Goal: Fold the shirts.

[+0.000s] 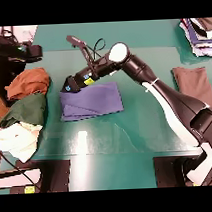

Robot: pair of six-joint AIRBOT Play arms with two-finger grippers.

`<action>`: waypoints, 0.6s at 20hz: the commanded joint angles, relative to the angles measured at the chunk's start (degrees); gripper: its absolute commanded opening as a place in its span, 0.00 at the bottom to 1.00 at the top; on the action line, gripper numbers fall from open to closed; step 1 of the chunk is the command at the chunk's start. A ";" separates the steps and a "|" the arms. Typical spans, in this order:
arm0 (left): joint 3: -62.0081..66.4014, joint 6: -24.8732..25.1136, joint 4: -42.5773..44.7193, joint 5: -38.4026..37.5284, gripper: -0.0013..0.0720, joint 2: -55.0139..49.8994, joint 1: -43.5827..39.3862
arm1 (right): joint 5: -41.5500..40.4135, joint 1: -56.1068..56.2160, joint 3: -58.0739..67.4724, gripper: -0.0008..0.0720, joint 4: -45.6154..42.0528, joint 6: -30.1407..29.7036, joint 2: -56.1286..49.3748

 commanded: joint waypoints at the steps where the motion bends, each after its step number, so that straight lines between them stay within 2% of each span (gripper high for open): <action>1: 0.00 1.62 0.57 -2.54 0.05 1.84 2.16 | 4.42 -3.41 -7.04 0.61 -8.26 -0.52 3.08; 4: 0.00 1.64 -0.11 -2.93 0.05 1.84 2.16 | 2.89 -11.23 -21.27 0.61 -14.38 2.32 11.56; 7: 0.00 1.66 -2.25 -2.89 0.05 1.81 2.16 | -1.44 -21.33 -37.03 0.63 -15.45 5.29 18.71; 9: 0.00 1.68 -3.93 -2.51 0.05 1.64 2.16 | -4.90 -26.88 -44.50 0.90 -12.57 5.44 20.22; 12: -0.17 1.66 -5.92 -1.40 0.05 1.57 2.16 | -6.25 -30.53 -48.87 0.89 -4.52 3.02 17.38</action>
